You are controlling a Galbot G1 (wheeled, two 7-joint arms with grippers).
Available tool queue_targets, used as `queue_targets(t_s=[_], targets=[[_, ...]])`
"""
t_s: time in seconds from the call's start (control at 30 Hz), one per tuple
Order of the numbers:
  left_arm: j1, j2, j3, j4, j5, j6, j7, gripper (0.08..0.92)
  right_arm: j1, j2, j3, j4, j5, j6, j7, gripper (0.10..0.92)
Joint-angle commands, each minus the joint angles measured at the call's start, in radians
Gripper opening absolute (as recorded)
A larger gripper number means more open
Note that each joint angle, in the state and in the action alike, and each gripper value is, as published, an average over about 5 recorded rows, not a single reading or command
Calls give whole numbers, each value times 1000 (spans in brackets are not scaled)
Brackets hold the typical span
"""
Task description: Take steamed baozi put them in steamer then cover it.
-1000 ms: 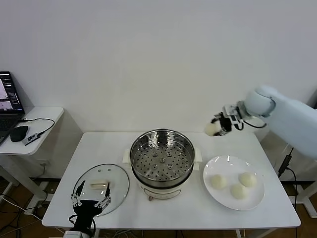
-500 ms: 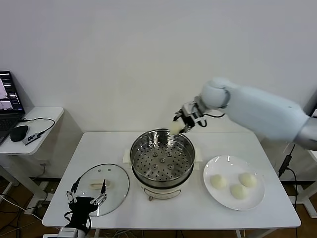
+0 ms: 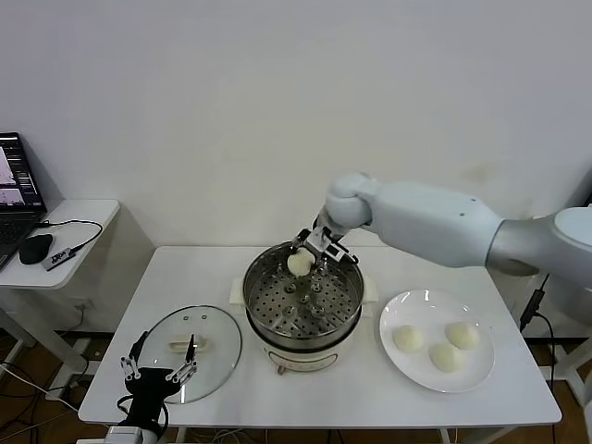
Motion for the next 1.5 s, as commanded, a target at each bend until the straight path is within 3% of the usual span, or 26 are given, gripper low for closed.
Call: queue_targets(t_s=[0.03, 0.23, 0.43, 0.73, 0.97, 1.23, 1.5], targets=[[-2, -2, -2, 0, -1, 0, 0, 823, -51, 57, -18, -81, -187, 150, 37, 560], [-3, -1, 0, -1, -1, 1, 0, 823, -78, 64, 14, -136, -247, 192, 60, 560], [-1, 0, -1, -4, 0, 1, -1, 823, -82, 66, 18, -142, -215, 195, 69, 583], [-1, -2, 4, -8, 1, 1, 0, 823, -3, 30, -8, -67, -95, 158, 45, 803], [3, 10, 5, -21, 0, 1, 1, 823, 175, -112, -66, 152, 198, -141, -78, 822], [-1, 37, 5, -37, -16, 20, 6, 823, 300, -373, -91, 429, 333, -589, -119, 823], [-2, 76, -8, -42, -34, 34, 12, 823, 253, -713, -78, 595, 374, -686, -124, 823]])
